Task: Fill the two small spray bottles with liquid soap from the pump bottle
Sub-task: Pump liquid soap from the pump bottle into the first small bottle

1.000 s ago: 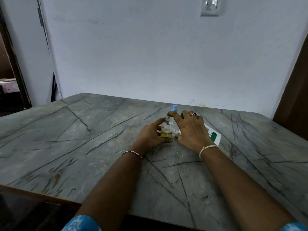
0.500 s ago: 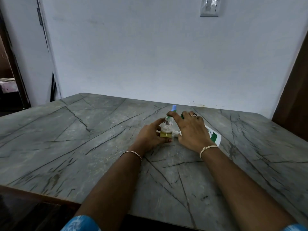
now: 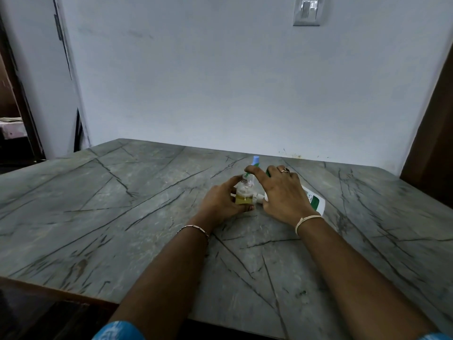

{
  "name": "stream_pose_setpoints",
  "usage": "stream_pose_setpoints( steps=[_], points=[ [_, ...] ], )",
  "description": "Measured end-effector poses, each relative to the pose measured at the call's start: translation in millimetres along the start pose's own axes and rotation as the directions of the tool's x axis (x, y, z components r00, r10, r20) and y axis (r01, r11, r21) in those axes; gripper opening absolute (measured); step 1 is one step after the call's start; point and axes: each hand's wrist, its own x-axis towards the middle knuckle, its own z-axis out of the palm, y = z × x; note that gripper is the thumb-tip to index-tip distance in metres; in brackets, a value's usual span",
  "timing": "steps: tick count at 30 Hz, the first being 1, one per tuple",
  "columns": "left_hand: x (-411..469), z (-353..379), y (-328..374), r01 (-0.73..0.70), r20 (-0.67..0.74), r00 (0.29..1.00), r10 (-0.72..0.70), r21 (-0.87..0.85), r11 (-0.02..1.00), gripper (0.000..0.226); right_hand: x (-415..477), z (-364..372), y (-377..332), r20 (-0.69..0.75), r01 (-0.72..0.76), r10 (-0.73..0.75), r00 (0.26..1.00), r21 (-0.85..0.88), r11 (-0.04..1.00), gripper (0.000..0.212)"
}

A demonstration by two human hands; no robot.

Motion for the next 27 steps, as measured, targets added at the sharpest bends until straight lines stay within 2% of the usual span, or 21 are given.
stream_pose_setpoints(
  steps=[12, 17, 27],
  points=[
    [-0.9, 0.8, 1.9, 0.002, -0.006, 1.0, -0.002, -0.004, 1.0, 0.085, 1.9, 1.7, -3.1, -0.007, -0.012, 0.012, 1.0, -0.007, 1.0, 0.075],
    [0.5, 2.8, -1.8, 0.003, -0.003, 1.0, -0.003, -0.055, 0.998, 0.086, -0.9, 0.7, -1.4, -0.006, -0.01, 0.01, 1.0, 0.006, 1.0, 0.075],
    [-1.2, 1.0, 1.5, 0.006, -0.003, 1.0, -0.006, -0.024, 1.0, 0.084, 2.8, 1.7, -7.6, -0.029, -0.028, 0.027, 0.999, -0.005, 1.0, 0.072]
  ],
)
